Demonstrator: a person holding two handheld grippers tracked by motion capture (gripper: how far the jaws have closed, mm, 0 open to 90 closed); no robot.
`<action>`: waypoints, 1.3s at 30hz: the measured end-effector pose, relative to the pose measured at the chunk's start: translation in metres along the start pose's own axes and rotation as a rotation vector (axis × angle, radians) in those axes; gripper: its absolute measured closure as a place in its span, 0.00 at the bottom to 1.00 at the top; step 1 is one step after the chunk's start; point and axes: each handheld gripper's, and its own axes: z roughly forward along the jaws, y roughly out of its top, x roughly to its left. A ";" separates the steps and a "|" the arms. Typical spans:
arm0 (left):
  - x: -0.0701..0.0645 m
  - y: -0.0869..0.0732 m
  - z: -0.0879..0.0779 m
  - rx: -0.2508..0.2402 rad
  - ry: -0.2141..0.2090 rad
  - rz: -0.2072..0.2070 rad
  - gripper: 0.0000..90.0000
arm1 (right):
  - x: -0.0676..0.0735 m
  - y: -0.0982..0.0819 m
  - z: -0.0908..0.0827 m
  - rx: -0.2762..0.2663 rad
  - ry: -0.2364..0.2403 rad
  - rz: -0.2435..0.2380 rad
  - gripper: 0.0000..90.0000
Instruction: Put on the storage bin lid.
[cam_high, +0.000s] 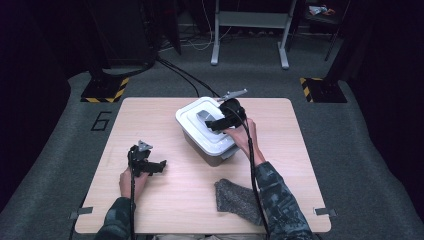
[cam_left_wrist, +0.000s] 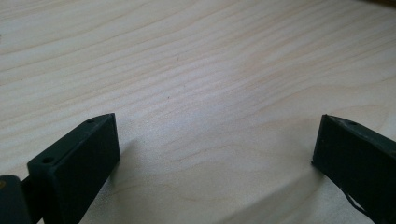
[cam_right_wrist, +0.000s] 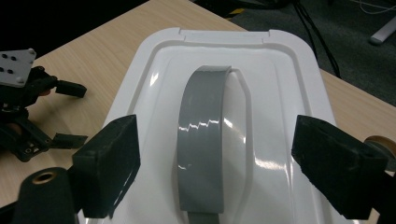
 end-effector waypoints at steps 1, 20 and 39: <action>0.000 0.000 0.000 0.000 0.000 0.000 0.00 | -0.001 0.000 -0.003 -0.004 0.002 0.001 0.14; 0.000 0.000 0.000 0.000 0.000 0.000 0.00 | -0.031 -0.023 -0.066 -0.065 -0.104 0.019 0.03; 0.000 0.000 0.000 0.000 0.000 0.000 0.00 | -0.065 -0.089 -0.109 -0.055 -0.208 0.085 0.04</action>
